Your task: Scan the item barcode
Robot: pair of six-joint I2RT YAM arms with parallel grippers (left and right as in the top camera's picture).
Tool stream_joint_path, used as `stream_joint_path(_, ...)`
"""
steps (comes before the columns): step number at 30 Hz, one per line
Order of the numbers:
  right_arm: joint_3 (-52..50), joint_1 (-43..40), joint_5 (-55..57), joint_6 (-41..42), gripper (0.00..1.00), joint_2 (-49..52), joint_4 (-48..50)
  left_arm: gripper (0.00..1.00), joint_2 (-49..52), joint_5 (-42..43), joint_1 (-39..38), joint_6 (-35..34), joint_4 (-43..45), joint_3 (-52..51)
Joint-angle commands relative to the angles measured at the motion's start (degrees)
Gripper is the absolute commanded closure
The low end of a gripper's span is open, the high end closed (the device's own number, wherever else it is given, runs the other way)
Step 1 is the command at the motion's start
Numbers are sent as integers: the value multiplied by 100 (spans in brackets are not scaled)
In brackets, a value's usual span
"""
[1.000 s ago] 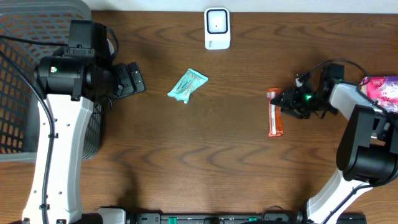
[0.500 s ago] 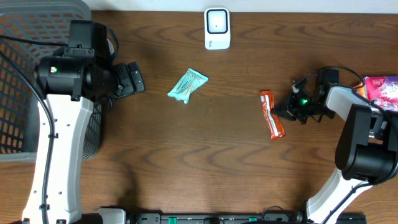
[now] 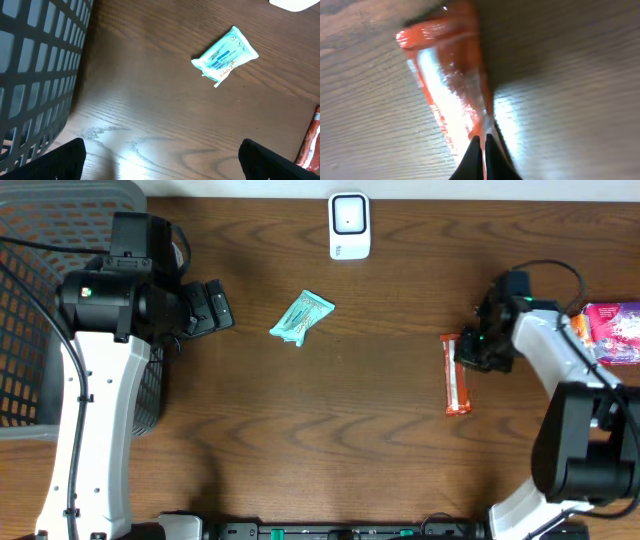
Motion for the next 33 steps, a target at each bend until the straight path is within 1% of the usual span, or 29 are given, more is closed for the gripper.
stream_joint_path(1, 105, 466, 1266, 212, 99, -94, -4, 2, -17, -55, 17, -50, -22, 7)
stream_joint_path(6, 94, 809, 1381, 251, 98, 11, 57, 2, -17, -55, 17, -50, -22, 7)
stream_joint_path(7, 92, 811, 1381, 332, 82, 33, 57, 2, -17, -55, 17, -50, -24, 7)
stream_joint_path(8, 90, 780, 1377, 448, 61, 61, 48, 2, -17, -55, 17, -50, -22, 7)
stream_joint_path(9, 90, 734, 1340, 531, 44, 66, 37, 2, -17, -55, 17, -50, -24, 7)
stream_joint_path(13, 87, 341, 614, 490, 36, 72, 72, 2, -17, -55, 17, -50, -22, 7)
stream_joint_path(17, 85, -144, -651, -332, 30, 125, 197, 2, -17, -55, 17, -50, -22, 7)
stream_joint_path(18, 85, -234, -907, -531, 29, 157, 195, 2, -17, -55, 17, -52, -24, 7)
stream_joint_path(20, 76, -319, -1075, -710, 29, 219, 188, 2, -17, -55, 17, -50, -24, 7)
stream_joint_path(23, -33, -374, -1128, -750, 28, 354, 304, 2, -17, -55, 17, -50, -24, 7)
stream_joint_path(29, -254, -422, -1515, -748, 32, 811, 717, 2, -17, -55, 17, -50, -22, 7)
stream_joint_path(31, -256, -420, -1519, -748, 41, 1064, 754, 2, -17, -55, 17, -50, -22, 7)
stream_joint_path(32, -256, -422, -1506, -750, 49, 1189, 772, 2, -17, -55, 17, -50, -22, 7)
stream_joint_path(33, -256, -422, -1473, -748, 59, 1311, 776, 2, -17, -55, 17, -50, -22, 7)
